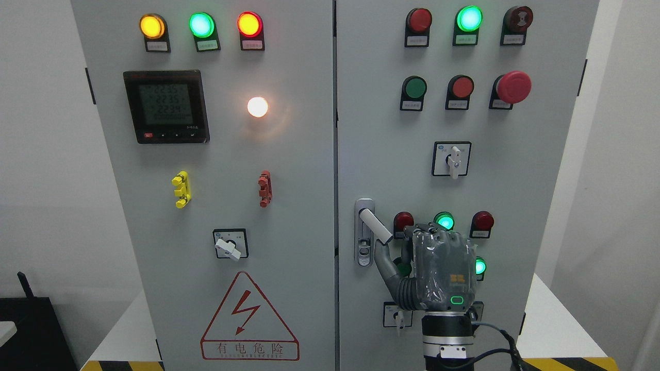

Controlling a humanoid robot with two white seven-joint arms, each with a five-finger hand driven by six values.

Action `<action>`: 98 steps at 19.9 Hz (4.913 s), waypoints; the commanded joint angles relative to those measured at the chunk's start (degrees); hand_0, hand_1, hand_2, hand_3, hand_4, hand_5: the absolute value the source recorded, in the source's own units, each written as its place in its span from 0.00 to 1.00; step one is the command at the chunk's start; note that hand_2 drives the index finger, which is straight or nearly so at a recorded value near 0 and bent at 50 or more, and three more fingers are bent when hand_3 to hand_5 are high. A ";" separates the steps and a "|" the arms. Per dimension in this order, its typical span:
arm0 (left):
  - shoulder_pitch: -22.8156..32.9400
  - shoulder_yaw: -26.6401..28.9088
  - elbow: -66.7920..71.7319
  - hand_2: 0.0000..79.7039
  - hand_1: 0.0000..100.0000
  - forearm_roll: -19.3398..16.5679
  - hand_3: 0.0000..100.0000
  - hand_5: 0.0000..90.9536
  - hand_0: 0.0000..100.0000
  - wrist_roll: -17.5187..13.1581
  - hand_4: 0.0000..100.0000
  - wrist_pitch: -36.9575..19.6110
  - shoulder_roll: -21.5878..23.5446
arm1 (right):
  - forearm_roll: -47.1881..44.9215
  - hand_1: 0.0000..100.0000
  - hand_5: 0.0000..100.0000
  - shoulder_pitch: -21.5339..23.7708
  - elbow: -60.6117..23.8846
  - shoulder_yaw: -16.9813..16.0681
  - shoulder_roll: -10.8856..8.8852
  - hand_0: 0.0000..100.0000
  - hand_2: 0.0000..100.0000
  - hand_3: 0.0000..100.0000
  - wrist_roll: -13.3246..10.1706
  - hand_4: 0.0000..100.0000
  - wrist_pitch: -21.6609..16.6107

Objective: Release door handle

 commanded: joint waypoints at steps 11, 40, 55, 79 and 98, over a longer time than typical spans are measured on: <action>0.02 -0.79 1.14 0.00 0.39 0.00 0.00 0.00 0.12 -0.04 0.00 0.04 -0.02 | -0.09 0.56 0.98 -0.44 -0.25 -1.02 -0.23 0.46 0.95 1.00 -0.04 0.90 -0.12; 0.02 -0.79 1.14 0.00 0.39 0.00 0.00 0.00 0.12 -0.04 0.00 0.04 -0.01 | -0.88 0.54 0.99 -1.84 -0.51 -1.11 -1.38 0.47 0.95 1.00 -0.05 0.91 -0.30; 0.02 -0.79 1.14 0.00 0.39 0.00 0.00 0.00 0.12 -0.04 0.00 0.04 0.07 | -0.88 0.53 0.99 -0.62 -1.04 0.74 -1.55 0.49 0.96 1.00 -1.10 0.91 -0.74; -0.07 -0.79 1.14 0.00 0.39 0.00 0.00 0.00 0.12 -0.04 0.00 0.04 -0.02 | -4.83 0.44 0.96 6.06 -7.10 1.36 -10.07 0.54 0.93 1.00 -7.42 0.93 -8.38; 0.02 -0.79 1.14 0.00 0.39 0.00 0.00 0.00 0.12 -0.04 0.00 0.04 -0.01 | -13.62 0.00 0.10 13.62 -11.67 -7.43 -17.02 0.52 0.25 0.30 -8.75 0.16 -17.70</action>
